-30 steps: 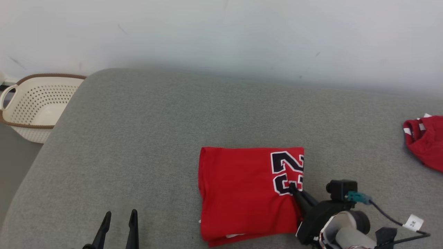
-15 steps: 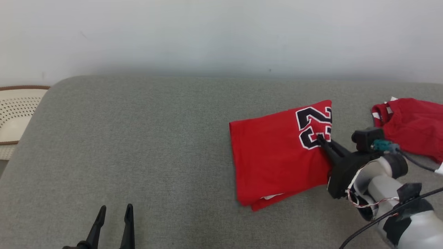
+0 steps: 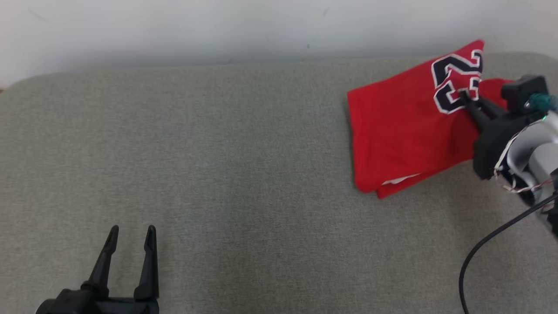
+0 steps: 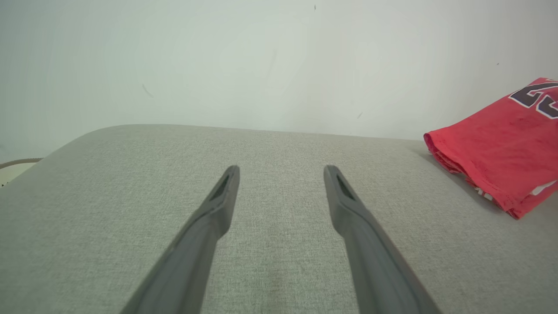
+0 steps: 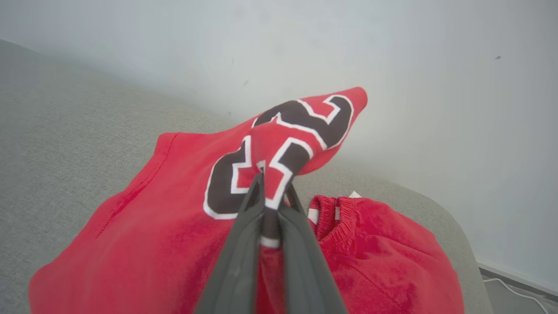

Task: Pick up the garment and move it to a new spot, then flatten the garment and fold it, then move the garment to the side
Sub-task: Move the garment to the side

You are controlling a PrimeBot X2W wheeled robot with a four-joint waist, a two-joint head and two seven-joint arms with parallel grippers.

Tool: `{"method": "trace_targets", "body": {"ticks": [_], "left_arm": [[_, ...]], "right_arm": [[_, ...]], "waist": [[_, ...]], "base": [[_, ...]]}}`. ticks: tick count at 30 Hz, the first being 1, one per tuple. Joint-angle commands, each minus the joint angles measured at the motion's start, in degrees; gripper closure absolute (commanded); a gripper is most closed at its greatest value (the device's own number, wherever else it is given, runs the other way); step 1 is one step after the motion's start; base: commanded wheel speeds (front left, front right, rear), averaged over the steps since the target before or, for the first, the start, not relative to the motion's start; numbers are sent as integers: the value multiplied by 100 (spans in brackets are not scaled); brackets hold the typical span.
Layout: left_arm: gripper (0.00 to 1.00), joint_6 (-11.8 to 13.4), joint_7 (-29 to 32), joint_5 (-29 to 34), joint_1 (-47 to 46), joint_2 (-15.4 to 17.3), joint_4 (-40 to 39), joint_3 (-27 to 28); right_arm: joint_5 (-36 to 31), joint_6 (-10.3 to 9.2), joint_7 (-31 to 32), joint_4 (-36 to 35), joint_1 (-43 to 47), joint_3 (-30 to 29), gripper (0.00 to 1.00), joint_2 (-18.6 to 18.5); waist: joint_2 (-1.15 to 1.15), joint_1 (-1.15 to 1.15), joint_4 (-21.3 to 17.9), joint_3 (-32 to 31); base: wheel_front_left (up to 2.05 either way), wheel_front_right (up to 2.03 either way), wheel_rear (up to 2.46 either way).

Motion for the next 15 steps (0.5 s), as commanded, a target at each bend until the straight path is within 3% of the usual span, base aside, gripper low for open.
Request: {"method": "trace_targets", "body": {"ticks": [1, 15], "left_arm": [[0, -2, -24, 46, -56, 48, -29, 16], [0, 96, 90, 129, -114, 329, -583, 175]], "right_arm": [[-12, -2, 3, 4, -135, 49, 100, -63], [104, -3, 224, 182, -1290, 693, 100, -826]], "waist": [[-1, -1, -184, 233], [-1, -1, -394, 716]], "base": [[0, 0, 0], [0, 0, 0]]}}
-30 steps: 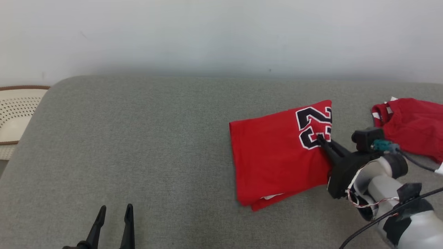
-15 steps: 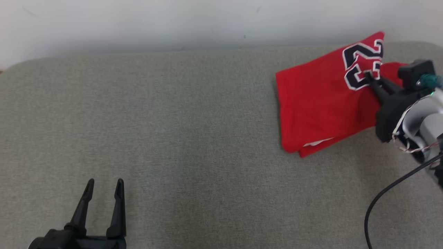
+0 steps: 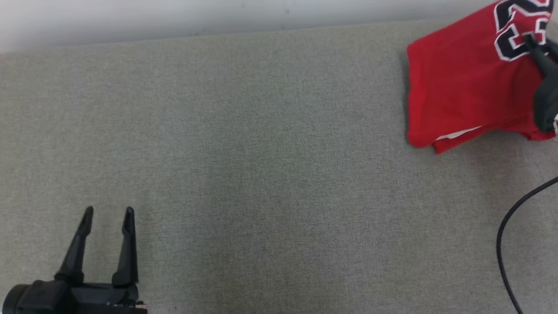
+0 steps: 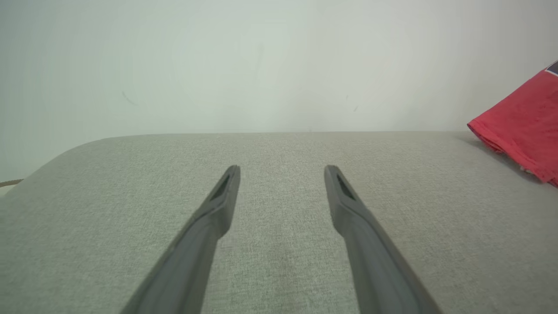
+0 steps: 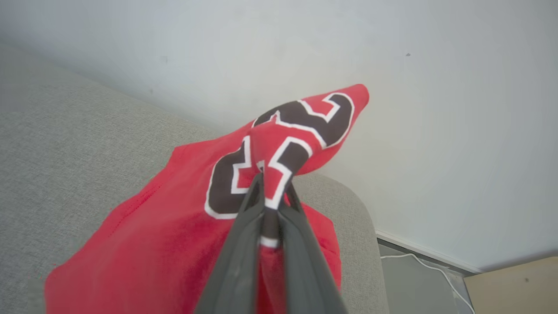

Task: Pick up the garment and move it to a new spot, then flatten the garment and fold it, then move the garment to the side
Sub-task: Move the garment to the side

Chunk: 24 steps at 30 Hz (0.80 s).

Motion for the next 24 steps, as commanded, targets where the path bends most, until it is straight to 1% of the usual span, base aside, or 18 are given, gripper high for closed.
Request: {"method": "trace_targets", "body": {"ticks": [1, 7, 11, 19, 23, 24], "left_arm": [[0, 18, 40, 43, 22, 48, -88, 20], [0, 105, 185, 75, 73, 154, -475, 97], [0, 117, 252, 82, 62, 220, -661, 137], [0, 157, 312, 107, -9, 286, -800, 117], [0, 162, 316, 96, -21, 302, -839, 92], [0, 166, 314, 91, -23, 303, -848, 92]], "right_arm": [[22, -4, 32, -6, -120, 44, 100, -84], [87, -4, 126, 86, -449, 167, 100, -310], [86, -4, 153, 186, -623, 228, 100, -451], [51, -4, 139, 339, -776, 308, 100, -378], [-107, -4, 144, 485, -835, 335, 100, -329], [-194, -4, 168, 543, -859, 345, 96, -319]], "waist": [[-1, -1, -61, 118], [-1, -1, -156, 382], [-1, -1, -206, 554], [-1, -1, -242, 759], [-1, -1, -219, 802], [-1, -1, -214, 811]], "base": [[0, 0, 0], [0, 0, 0], [0, 0, 0], [0, 0, 0], [0, 0, 0], [0, 0, 0]]}}
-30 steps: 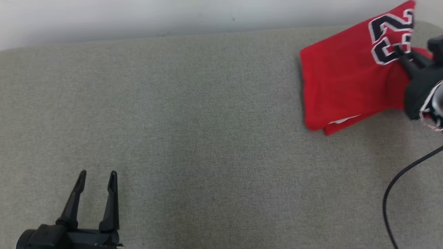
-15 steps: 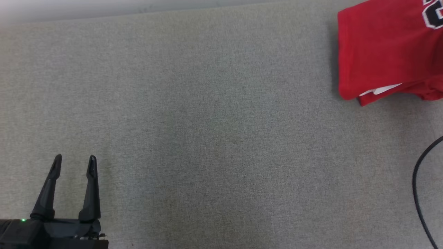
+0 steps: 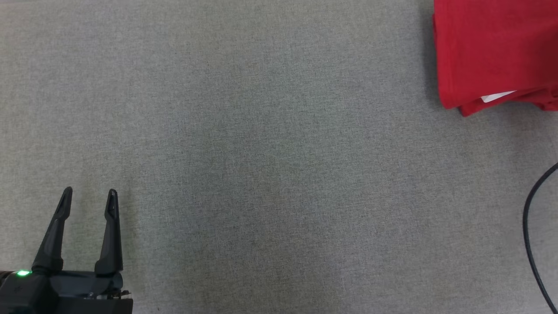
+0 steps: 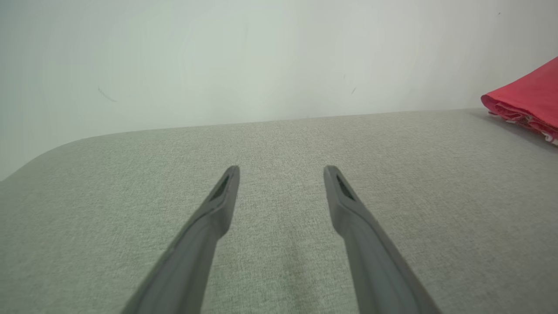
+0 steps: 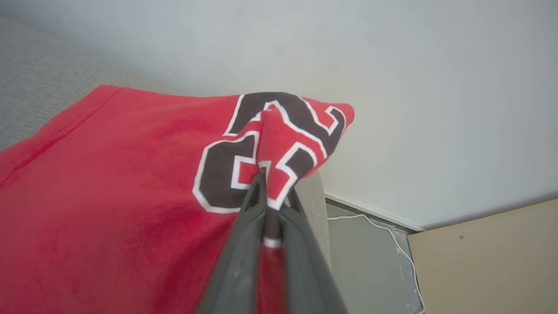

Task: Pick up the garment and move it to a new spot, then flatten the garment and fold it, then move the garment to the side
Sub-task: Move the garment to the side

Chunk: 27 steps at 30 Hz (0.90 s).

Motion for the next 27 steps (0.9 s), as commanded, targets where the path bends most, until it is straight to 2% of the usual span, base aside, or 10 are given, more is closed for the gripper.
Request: {"method": "trace_targets", "body": {"ticks": [1, 2, 3, 9, 12, 20, 27], "left_arm": [[0, 16, 1, 27, -24, 35, -33, 3], [0, 18, -3, 25, -32, 31, -28, -4], [0, 25, -7, 23, -40, 30, -19, -11], [0, 71, -62, -19, 1, 1, 44, -10], [0, 105, -88, -45, 6, -30, 97, -30], [0, 108, -237, -182, 101, -150, 414, -78], [0, 138, -354, -301, 309, -267, 768, -95]], "right_arm": [[-164, -4, -2, 72, -95, 22, 51, 38], [-211, -4, -45, 129, -137, 23, 4, 48], [-308, -4, -46, 186, -146, 28, 0, 66], [-625, -4, 196, 449, -137, 45, 0, 114], [-617, -4, 46, 494, -180, 39, 0, 132], [265, -4, -940, 408, 146, -619, 0, 622], [682, -4, -1179, -47, 912, -1244, 0, 1067]], "waist": [[-1, -1, 16, 16], [-1, -1, 25, 18], [-1, -1, 36, 18], [-1, -1, 90, -32], [-1, -1, 99, -93], [-1, -1, 110, -554], [-1, -1, 159, -1197]], "base": [[0, 0, 0], [0, 0, 0], [0, 0, 0], [0, 0, 0], [0, 0, 0], [0, 0, 0], [0, 0, 0]]}}
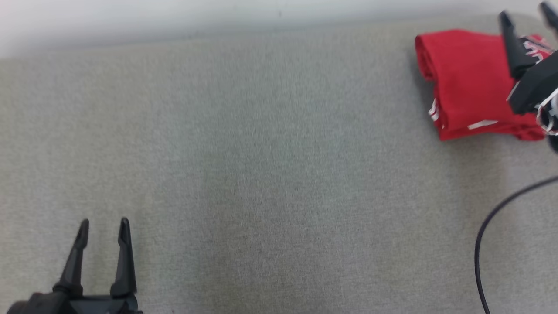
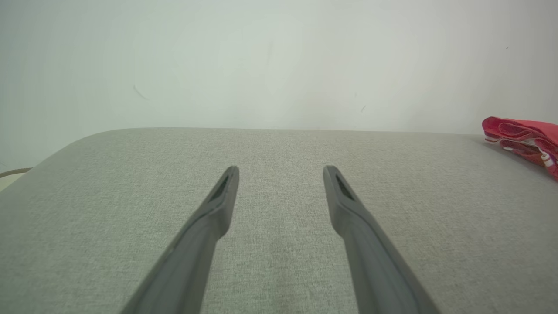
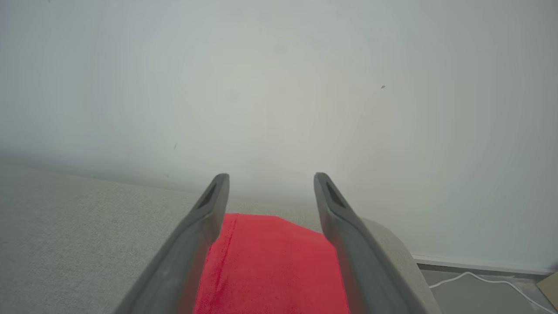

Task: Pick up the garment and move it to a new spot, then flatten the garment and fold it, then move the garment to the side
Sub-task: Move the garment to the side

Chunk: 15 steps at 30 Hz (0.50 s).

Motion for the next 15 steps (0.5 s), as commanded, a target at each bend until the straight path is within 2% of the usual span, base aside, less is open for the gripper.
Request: {"method": "trace_targets", "body": {"ticks": [1, 8, 9, 15], "left_arm": [[0, 19, -50, -80, 148, -23, 75, -7], [0, 18, -92, -78, 350, -56, 279, 11], [0, 18, -92, -78, 350, -56, 279, 11], [0, 45, -97, -99, 575, -46, 377, 95]], "right_arm": [[-30, -4, -33, -224, 197, -299, 0, 36], [-642, -4, -33, -1025, 1611, -1643, 0, 419], [-642, -4, -33, -1025, 1611, -1643, 0, 419], [-1151, -4, -33, -1628, 2945, -2603, 0, 828]], "waist": [[0, 1, 48, -461], [0, 1, 93, -1033], [0, 1, 93, -1033], [0, 1, 130, -1507]], "base": [[0, 0, 0], [0, 0, 0], [0, 0, 0], [0, 0, 0]]}}
